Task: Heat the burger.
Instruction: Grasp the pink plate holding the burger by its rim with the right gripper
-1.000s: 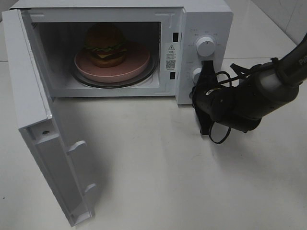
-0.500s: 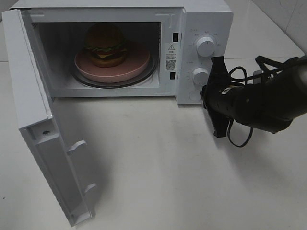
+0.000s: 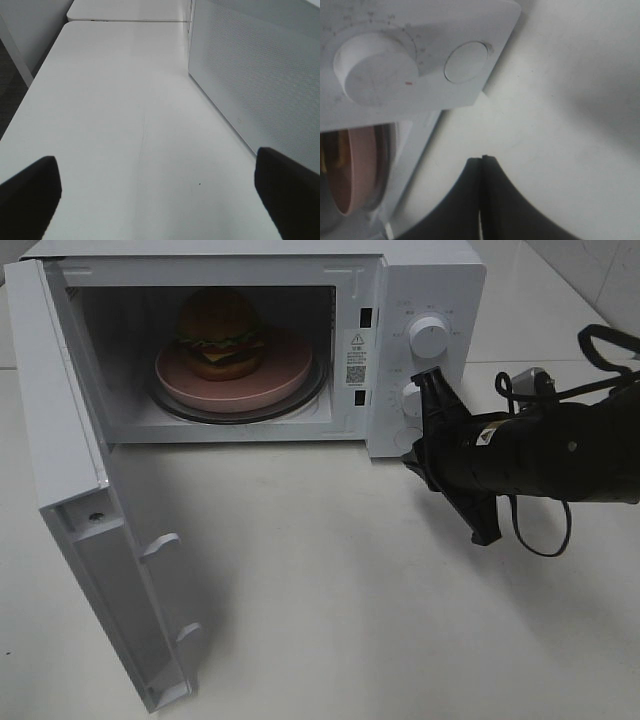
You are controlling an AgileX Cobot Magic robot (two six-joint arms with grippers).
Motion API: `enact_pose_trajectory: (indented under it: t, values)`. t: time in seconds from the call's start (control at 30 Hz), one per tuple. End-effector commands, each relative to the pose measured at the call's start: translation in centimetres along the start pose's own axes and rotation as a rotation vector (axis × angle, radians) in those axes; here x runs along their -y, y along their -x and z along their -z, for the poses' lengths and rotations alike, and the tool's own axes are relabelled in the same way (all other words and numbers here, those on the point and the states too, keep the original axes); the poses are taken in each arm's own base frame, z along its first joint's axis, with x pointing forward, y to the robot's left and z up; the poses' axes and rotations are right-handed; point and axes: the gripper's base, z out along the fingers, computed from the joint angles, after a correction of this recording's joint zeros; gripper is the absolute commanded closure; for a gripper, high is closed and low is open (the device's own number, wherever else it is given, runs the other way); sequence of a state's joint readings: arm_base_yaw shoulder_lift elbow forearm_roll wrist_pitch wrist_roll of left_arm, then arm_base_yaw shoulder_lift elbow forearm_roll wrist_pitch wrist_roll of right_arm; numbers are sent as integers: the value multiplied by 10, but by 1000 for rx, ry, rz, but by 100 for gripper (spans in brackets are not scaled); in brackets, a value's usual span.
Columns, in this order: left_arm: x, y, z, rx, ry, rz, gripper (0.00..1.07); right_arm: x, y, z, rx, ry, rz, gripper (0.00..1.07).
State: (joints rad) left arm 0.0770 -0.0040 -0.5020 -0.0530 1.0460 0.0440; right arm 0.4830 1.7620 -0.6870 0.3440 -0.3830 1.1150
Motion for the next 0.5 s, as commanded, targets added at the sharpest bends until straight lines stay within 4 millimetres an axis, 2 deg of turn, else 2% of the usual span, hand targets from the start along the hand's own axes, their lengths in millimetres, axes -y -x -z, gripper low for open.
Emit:
enact_pose_trajectory:
  t: [0.03, 0.07, 0.13, 0.17, 0.23, 0.27, 0.3, 0.37, 0.5]
  values:
    - [0, -2, 2, 24, -7, -2, 6, 2, -4, 13, -80, -87, 244, 107]
    - [0, -2, 2, 24, -7, -2, 6, 2, -4, 13, -80, -87, 244, 107]
    - [0, -2, 2, 24, -7, -2, 6, 1, -5, 21, -128, -117, 398, 107]
    - [0, -2, 2, 24, -7, -2, 6, 1, -5, 21, -128, -117, 398, 107]
    - [0, -2, 2, 24, -7, -2, 6, -3, -7, 29, -202, -147, 602, 106]
    - [0, -2, 2, 24, -7, -2, 6, -3, -7, 29, -202, -147, 602, 106]
    - [0, -2, 2, 24, -7, -2, 6, -8, -8, 34, -251, -162, 698, 106]
    - [0, -2, 2, 24, -7, -2, 6, -9, -9, 36, -281, -175, 735, 106]
    - [0, -2, 2, 24, -7, -2, 6, -24, -11, 50, -380, -174, 915, 104]
